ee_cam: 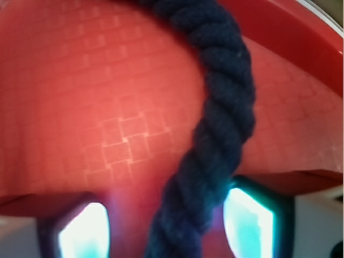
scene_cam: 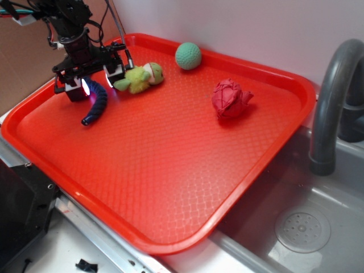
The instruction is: Grab the blue rope.
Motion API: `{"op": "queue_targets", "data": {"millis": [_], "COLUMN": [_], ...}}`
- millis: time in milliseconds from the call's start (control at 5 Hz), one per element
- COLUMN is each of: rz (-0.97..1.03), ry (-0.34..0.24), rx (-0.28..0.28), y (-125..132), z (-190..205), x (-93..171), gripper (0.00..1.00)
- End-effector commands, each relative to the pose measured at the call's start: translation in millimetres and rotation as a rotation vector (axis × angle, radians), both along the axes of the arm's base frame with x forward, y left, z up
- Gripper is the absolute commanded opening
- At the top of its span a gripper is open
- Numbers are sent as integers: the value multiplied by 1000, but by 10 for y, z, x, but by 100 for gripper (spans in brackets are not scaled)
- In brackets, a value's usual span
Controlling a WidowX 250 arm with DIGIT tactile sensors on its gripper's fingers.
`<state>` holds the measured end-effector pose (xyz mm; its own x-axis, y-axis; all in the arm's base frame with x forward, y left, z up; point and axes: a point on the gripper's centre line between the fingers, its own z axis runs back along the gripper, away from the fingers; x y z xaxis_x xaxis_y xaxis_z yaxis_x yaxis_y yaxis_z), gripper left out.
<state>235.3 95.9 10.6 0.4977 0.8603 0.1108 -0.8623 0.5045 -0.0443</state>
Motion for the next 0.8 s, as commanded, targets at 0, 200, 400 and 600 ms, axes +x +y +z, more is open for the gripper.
{"op": "queue_targets", "data": {"millis": [0,200,400,600], "rz": [-86,-138,-280,-446], "ry": [-41,-98,-112,-101], "rx": [-4,37,-58,-138], "y": [-48,-159,-304,-511], "z": [170,659,1162,1666], "x": [-122,-49,-62,-117], "gripper": [0,0,0,0]}}
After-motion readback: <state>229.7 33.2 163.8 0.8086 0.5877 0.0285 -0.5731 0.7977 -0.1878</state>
